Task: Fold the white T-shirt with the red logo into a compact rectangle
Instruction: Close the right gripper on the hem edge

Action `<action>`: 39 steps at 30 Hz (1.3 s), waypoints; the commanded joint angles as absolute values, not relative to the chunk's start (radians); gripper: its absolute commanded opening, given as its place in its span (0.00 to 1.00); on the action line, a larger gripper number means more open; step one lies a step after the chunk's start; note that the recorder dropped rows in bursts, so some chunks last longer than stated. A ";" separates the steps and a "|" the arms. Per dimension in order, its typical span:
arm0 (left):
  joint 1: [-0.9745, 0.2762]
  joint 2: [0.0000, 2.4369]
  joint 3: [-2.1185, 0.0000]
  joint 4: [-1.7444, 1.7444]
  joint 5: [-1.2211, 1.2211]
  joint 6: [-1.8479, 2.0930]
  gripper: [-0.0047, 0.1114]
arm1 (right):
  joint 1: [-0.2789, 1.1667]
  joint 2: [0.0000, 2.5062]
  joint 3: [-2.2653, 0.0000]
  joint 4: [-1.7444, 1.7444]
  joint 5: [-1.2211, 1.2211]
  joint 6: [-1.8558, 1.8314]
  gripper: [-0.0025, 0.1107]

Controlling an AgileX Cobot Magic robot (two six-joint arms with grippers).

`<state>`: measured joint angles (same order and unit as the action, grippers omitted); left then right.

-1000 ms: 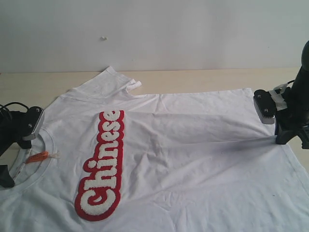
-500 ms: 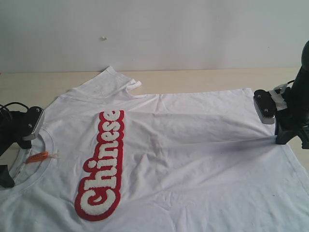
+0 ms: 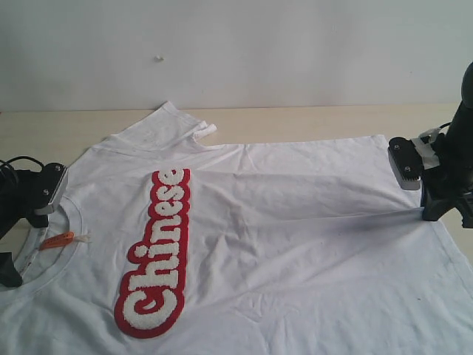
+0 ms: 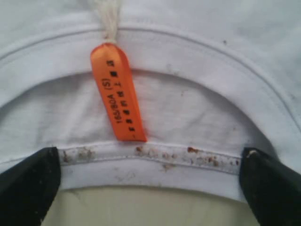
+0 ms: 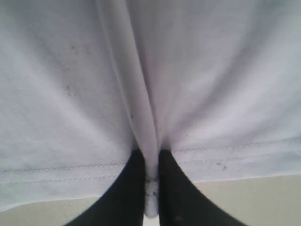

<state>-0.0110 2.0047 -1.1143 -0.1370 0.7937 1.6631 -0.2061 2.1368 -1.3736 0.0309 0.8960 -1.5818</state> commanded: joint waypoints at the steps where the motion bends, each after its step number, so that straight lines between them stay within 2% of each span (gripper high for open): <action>1: -0.008 2.050 -1.093 -0.111 0.772 1.667 0.94 | -0.209 2.165 -1.372 0.019 0.866 -1.585 0.02; 39: -0.008 2.050 -1.093 -0.113 0.753 1.669 0.94 | -0.209 2.165 -1.372 0.026 0.866 -1.585 0.02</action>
